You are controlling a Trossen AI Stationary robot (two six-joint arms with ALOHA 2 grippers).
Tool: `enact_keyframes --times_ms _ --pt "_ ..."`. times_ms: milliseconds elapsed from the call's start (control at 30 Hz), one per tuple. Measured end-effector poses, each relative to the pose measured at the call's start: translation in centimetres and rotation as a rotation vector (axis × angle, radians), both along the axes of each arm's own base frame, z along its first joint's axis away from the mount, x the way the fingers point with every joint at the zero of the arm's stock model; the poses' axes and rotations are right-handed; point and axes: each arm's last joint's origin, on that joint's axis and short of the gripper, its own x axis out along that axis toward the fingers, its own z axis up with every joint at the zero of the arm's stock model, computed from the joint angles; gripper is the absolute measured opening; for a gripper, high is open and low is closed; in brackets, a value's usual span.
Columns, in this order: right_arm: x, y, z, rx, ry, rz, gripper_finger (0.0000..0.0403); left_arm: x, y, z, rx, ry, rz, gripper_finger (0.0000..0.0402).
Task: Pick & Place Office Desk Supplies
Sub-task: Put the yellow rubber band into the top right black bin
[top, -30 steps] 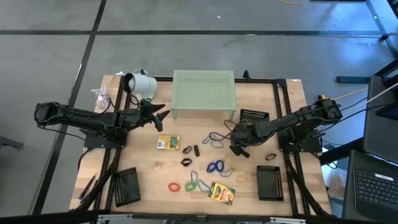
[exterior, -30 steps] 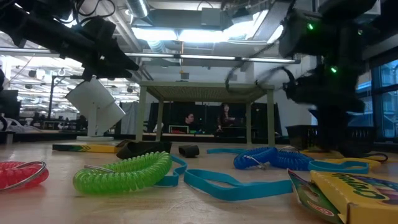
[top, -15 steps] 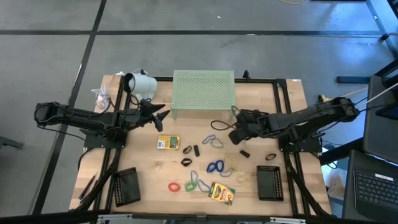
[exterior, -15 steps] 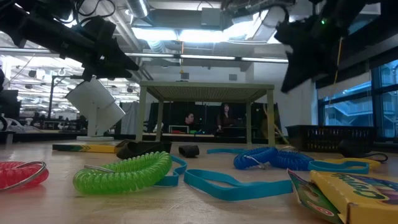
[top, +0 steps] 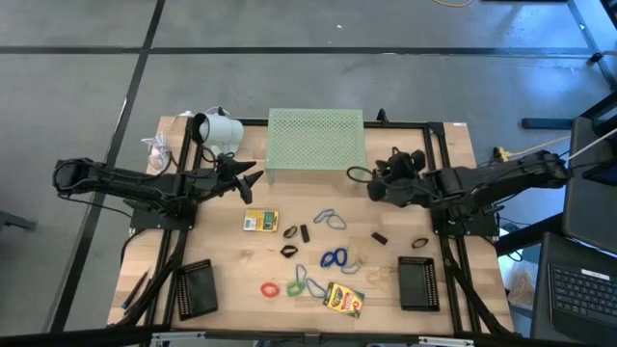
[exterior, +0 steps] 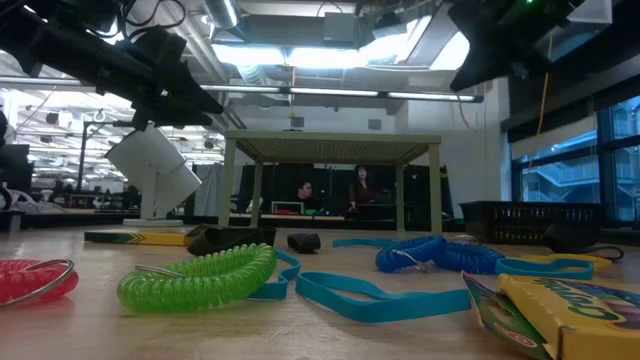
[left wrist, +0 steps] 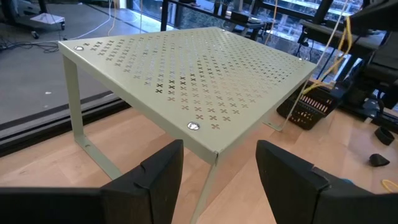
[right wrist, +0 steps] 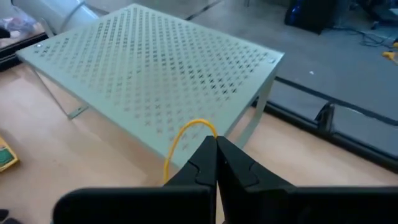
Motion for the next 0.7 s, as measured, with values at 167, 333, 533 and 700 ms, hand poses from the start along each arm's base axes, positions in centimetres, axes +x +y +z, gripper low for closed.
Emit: enact_keyframes --times_ms 167,333,533,700 --pt "-0.2 -0.1 0.2 -0.012 0.003 0.000 0.0001 0.0 0.0 0.0 0.000 0.000 0.000 0.0198" --pt "-0.5 -0.3 -0.2 0.019 0.060 0.020 0.0001 0.0 0.0 0.0 0.000 0.000 0.000 0.0198" --pt "-1.7 -0.6 -1.2 0.127 0.186 0.004 0.0001 0.0 0.0 0.0 0.000 0.000 0.000 0.0198" --pt "-3.2 -0.9 -2.0 0.266 0.288 -0.085 0.0001 0.0 0.0 0.0 -0.001 -0.001 0.001 0.0198"
